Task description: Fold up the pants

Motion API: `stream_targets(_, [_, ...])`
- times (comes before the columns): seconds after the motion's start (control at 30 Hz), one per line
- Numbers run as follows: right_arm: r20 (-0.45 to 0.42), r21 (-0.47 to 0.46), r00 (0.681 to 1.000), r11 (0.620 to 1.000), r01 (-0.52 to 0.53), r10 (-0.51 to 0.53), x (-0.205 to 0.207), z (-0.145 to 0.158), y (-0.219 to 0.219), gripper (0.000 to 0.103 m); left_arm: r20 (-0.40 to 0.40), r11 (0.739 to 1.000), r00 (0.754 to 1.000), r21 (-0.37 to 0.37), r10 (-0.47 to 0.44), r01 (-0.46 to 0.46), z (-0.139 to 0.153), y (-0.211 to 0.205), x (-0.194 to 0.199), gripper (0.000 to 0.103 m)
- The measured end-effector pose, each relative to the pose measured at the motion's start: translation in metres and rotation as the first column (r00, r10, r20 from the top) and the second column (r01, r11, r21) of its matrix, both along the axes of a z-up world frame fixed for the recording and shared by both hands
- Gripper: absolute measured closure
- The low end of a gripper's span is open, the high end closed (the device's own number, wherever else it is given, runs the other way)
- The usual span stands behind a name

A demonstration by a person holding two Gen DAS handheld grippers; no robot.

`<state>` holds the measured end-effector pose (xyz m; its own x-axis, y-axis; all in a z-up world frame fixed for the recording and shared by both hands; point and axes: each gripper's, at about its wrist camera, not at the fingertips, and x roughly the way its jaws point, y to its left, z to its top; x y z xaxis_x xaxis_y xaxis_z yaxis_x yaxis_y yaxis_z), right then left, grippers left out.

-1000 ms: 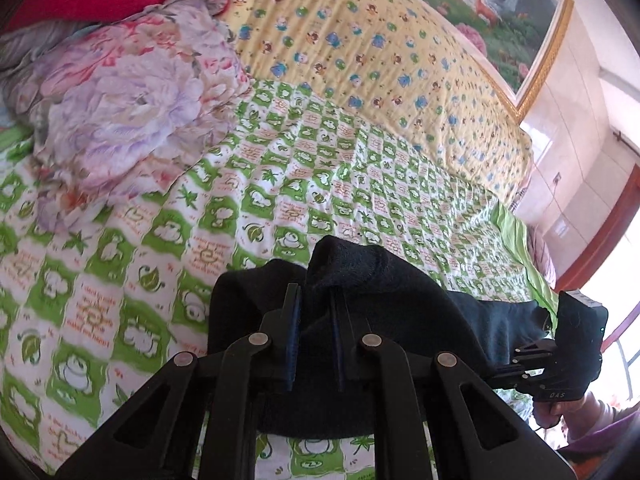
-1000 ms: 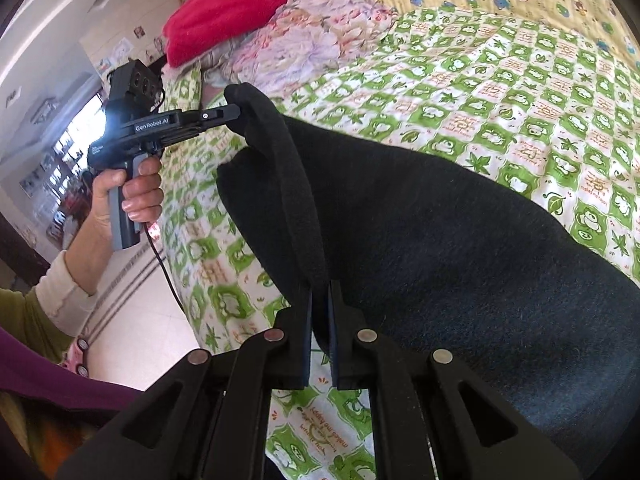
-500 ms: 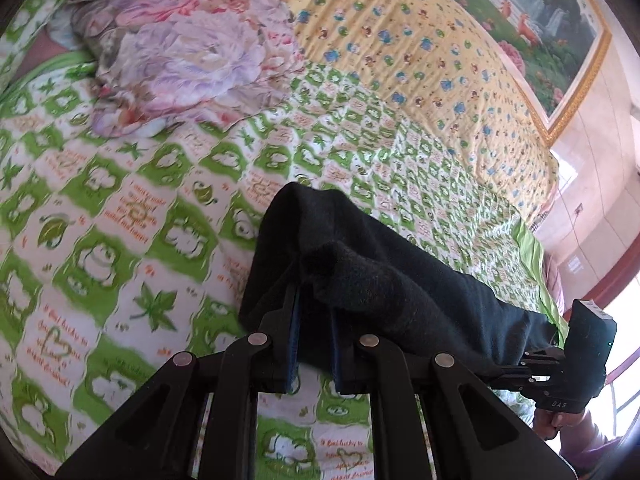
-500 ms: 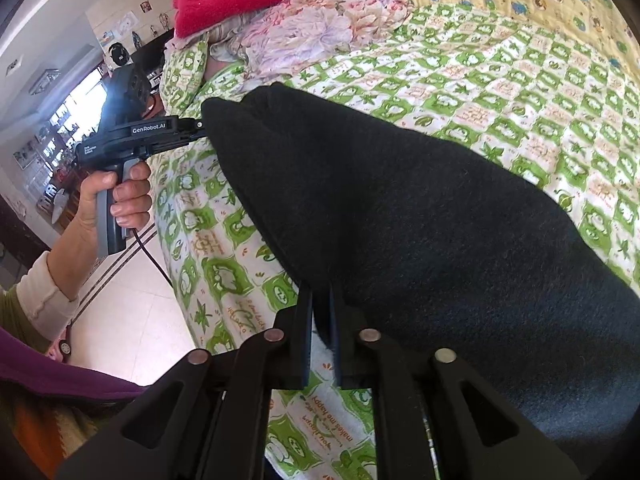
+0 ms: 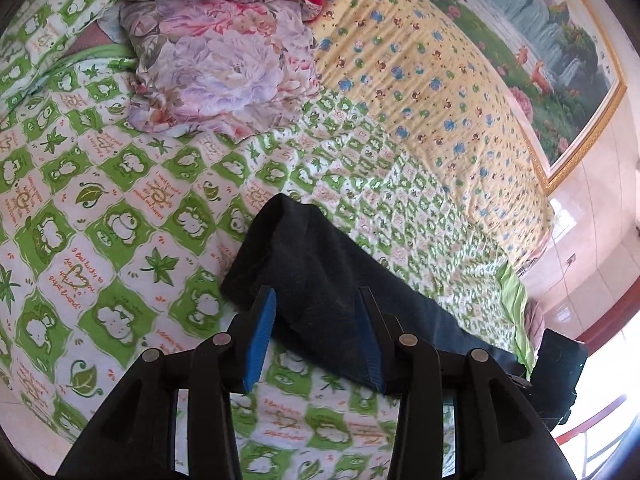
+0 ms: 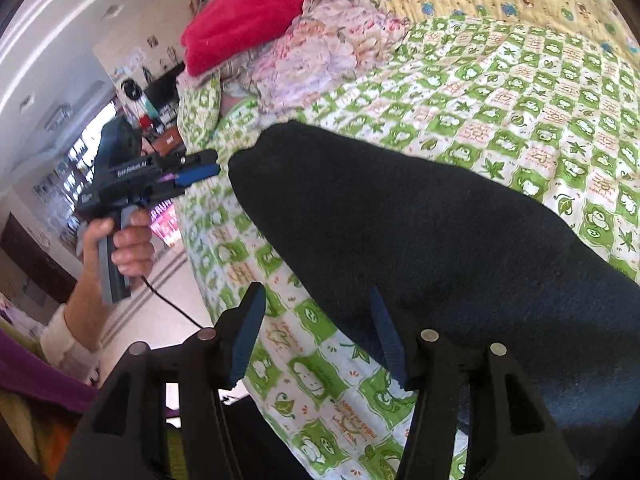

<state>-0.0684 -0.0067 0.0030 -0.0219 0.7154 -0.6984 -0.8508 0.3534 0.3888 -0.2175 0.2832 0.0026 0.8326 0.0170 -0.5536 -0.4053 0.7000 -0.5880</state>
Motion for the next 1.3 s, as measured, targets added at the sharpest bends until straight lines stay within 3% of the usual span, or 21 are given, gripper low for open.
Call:
stream_targets(0.43, [-0.101,0.092,0.970,0.968,0.232,-0.223,0.072,0.022,-0.019,0.047,-0.090,0.999,0.996,0.048,0.029,-0.025,-0.001,-0.013,0.027,0.061])
stream_targets(0.7, [-0.149,0.053,0.946,0.953,0.299,-0.288,0.124,0.013,-0.014,0.047,-0.158,0.996,0.984,-0.012,0.087,-0.090,-0.025,0.001,0.016,0.059])
stream_targets(0.83, [-0.141,0.011,0.949,0.958,0.285,-0.281,0.138,0.007,-0.004,0.047,-0.179,0.994,0.981,-0.069,0.070,-0.084,-0.041,0.005,0.022,0.057])
stream_targets(1.0, [-0.157,-0.060,0.958,0.970,0.234,-0.240,0.159,-0.012,0.014,0.052,-0.200,0.994,0.978,-0.079,0.060,-0.077,-0.051,0.005,0.034,0.054])
stream_targets(1.03, [-0.172,-0.073,0.960,0.974,0.213,-0.222,0.163,-0.016,0.019,0.056,-0.201,0.994,0.978,-0.080,0.060,-0.077,-0.052,0.006,0.036,0.053])
stream_targets(1.2, [-0.194,-0.143,0.976,0.987,0.068,-0.095,0.165,-0.030,0.051,0.057,-0.198,0.994,0.979,-0.083,0.055,-0.073,-0.056,0.006,0.041,0.053])
stream_targets(1.3, [-0.166,-0.250,0.986,0.967,-0.044,0.002,0.150,-0.041,0.069,0.058,-0.199,0.995,0.979,-0.077,0.051,-0.068,-0.057,0.005,0.043,0.053])
